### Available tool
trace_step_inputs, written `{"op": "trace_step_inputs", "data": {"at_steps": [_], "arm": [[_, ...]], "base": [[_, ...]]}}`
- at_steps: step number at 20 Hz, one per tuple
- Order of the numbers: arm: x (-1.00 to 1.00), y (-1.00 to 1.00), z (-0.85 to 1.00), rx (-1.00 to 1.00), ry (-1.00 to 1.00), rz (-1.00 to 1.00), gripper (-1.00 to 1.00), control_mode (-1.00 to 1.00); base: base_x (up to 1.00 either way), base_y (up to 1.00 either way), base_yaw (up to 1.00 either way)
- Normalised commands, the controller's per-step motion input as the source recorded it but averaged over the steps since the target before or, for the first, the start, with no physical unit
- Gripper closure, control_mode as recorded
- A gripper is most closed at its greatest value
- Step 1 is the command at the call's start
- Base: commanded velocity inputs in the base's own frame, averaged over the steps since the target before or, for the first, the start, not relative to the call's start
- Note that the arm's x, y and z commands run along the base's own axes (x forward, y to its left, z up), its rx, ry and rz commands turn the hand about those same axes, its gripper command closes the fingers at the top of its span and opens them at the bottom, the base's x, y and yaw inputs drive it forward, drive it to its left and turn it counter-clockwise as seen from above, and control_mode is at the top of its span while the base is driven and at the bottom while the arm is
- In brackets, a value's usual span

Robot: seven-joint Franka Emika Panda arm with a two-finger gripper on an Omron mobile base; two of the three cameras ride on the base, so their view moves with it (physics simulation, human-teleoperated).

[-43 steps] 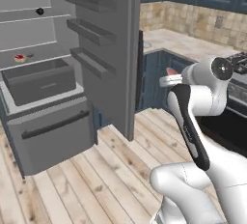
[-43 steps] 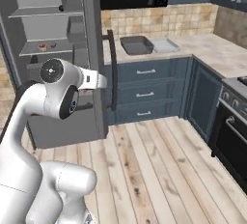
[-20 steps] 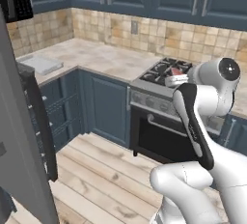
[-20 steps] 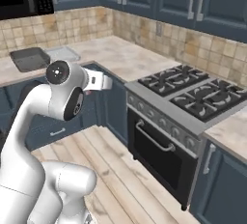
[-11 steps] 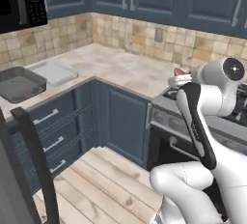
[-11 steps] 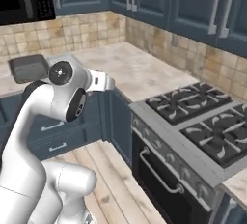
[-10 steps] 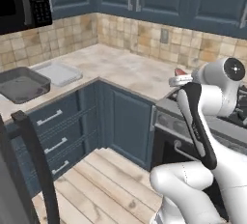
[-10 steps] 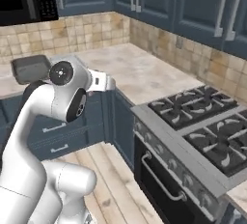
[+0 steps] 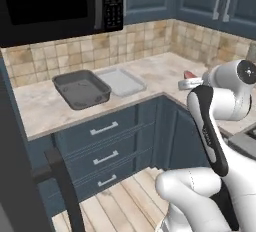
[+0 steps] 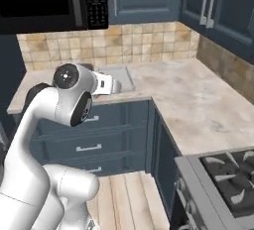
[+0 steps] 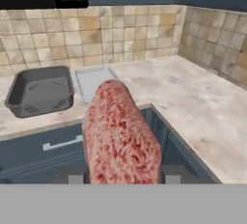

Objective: Place one eggplant and one steak in each tupperware on the nearby counter, to pack two identical lunches.

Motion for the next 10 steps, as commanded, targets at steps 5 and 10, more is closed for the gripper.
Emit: {"op": "trace_step_inputs", "data": {"at_steps": [5,10], "arm": [[0.00,0.00,0.00,0.00,0.00,0.00,1.00,1.00],[0.00,0.00,0.00,0.00,0.00,0.00,1.00,1.00]], "base": [[1.00,0.19,0.38],[1.00,0.10,0.29]]}}
